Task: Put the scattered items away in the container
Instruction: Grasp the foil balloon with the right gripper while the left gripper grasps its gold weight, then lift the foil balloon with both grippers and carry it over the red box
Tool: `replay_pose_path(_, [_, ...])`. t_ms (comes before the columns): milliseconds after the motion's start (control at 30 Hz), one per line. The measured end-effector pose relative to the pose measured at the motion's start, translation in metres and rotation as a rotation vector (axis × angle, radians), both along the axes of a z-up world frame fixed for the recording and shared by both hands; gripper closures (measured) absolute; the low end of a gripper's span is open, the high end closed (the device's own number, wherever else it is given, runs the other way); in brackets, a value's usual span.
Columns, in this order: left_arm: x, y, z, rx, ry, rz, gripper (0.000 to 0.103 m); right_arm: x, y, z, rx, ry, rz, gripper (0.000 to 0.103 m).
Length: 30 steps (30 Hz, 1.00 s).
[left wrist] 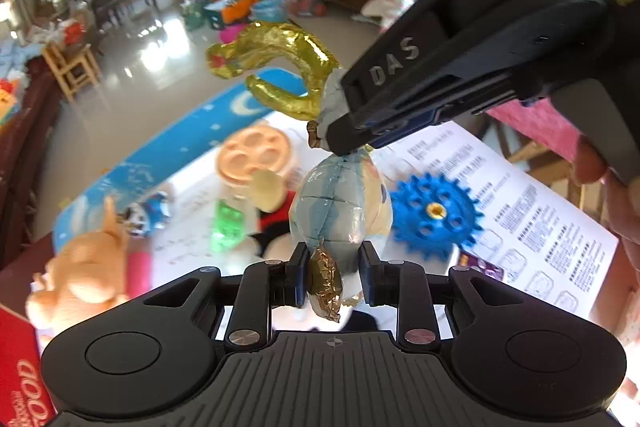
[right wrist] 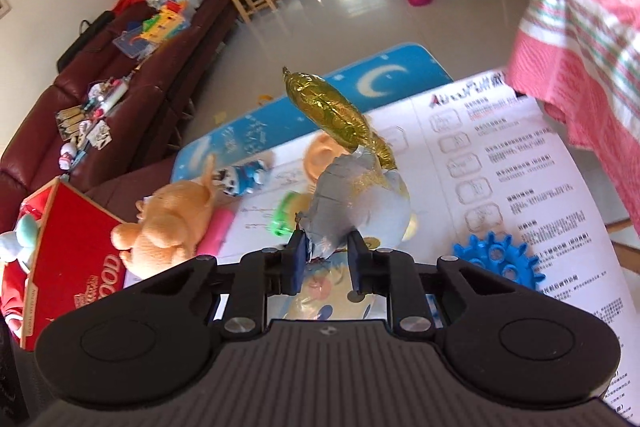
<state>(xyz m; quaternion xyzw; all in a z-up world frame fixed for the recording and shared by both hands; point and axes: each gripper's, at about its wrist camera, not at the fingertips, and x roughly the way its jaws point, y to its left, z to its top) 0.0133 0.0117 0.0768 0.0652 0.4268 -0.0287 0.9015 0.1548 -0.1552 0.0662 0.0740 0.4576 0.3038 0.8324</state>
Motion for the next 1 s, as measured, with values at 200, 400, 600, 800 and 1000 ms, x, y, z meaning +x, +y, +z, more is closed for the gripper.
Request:
replay_pose_path(200, [-0.020,0.036,0.030,0.012,-0.082,0.090,0.082,-0.021,0.044,0.036,0.001,-0.096,0.111,0.091])
replay_pose_path(400, [-0.056,0.080,0.057,0.021,-0.189,0.200,0.084,-0.043,0.102,0.065,0.002,-0.172,0.220,0.093])
replay_pose_path(600, [-0.088,0.129,0.083,0.067,-0.253,0.290,0.084,-0.063,0.158,0.089,0.038,-0.202,0.314,0.093])
replay_pose_path(800, [-0.127,0.187,0.109,0.144,-0.309,0.437,0.084,-0.098,0.235,0.119,0.062,-0.250,0.444,0.093])
replay_pose_path(1000, [-0.176,0.237,0.128,0.286,-0.301,0.597,0.084,-0.149,0.327,0.138,0.122,-0.270,0.627,0.093])
